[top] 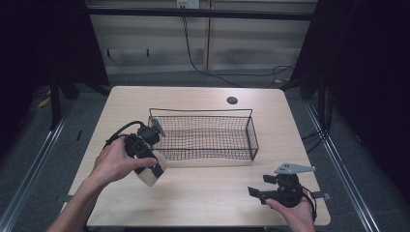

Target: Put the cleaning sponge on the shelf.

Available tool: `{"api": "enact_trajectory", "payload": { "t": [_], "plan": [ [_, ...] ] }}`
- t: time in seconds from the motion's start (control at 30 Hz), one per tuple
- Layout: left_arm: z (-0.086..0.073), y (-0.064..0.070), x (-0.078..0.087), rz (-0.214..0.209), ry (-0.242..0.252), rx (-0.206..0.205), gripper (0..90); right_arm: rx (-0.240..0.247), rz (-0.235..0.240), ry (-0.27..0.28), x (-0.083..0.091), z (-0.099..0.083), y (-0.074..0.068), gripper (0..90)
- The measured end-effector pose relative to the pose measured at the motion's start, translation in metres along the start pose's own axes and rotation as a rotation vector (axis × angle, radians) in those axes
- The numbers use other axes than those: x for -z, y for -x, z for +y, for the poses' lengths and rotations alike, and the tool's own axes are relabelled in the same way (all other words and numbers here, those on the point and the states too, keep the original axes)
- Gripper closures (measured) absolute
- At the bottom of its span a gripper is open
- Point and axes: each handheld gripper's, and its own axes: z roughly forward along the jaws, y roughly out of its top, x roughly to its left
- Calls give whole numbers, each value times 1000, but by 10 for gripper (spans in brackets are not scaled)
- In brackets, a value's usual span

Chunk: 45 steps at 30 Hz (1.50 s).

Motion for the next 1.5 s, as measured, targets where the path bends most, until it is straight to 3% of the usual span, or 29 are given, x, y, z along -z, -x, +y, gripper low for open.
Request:
{"api": "enact_trajectory", "payload": {
  "t": [0.2,0.57,0.87,0.93,1.03,1.07,1.1,1.23,1.5],
  "plan": [
    [2,-2,6,-21,17,-4,269,1,2,2,0,0,1,194],
    [17,2,31,8,27,-39,269,-2,3,0,-1,0,1,192],
    [30,-7,42,13,20,-21,270,-1,3,-7,0,0,1,192],
    [33,-14,45,1,45,17,270,-4,3,-8,0,0,1,192],
    [35,-20,46,2,54,29,270,-1,4,-8,0,0,0,192],
    [38,-24,46,-2,58,67,270,-2,4,-8,0,0,0,192],
    [38,-24,46,-2,58,67,270,-2,4,-8,0,0,0,192],
    [44,-34,45,-10,74,132,270,-7,7,-11,-1,0,0,192],
    [53,-43,45,-26,91,199,270,-6,7,-12,0,0,0,191]
  ]
}}
